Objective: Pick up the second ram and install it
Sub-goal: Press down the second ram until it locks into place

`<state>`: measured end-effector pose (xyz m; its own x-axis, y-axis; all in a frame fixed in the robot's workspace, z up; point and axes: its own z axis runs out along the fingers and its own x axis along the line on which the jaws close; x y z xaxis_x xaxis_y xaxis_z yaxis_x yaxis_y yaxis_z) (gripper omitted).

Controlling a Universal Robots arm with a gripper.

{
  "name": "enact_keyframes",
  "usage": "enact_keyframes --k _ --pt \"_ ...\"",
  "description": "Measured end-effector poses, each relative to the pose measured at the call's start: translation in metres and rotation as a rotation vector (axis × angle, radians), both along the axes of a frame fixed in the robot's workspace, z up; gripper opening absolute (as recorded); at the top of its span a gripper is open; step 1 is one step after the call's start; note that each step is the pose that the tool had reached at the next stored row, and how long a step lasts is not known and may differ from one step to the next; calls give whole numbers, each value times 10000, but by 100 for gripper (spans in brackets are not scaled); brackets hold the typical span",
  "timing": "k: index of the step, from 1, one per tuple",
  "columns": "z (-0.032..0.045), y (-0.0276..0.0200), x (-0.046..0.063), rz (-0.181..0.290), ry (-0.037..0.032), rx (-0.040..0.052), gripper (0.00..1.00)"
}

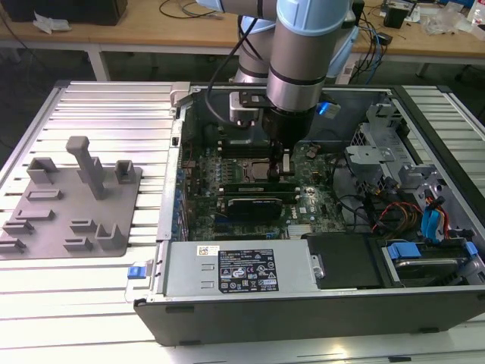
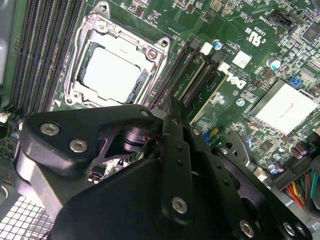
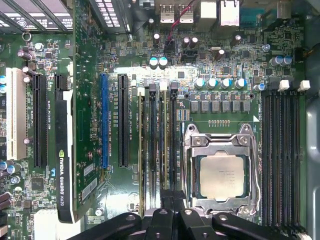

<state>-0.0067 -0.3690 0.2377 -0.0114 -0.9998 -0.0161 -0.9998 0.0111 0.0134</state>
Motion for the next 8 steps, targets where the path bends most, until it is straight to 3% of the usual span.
enact_keyframes --k 8 --pt "0 0 44 1 1 0 8"
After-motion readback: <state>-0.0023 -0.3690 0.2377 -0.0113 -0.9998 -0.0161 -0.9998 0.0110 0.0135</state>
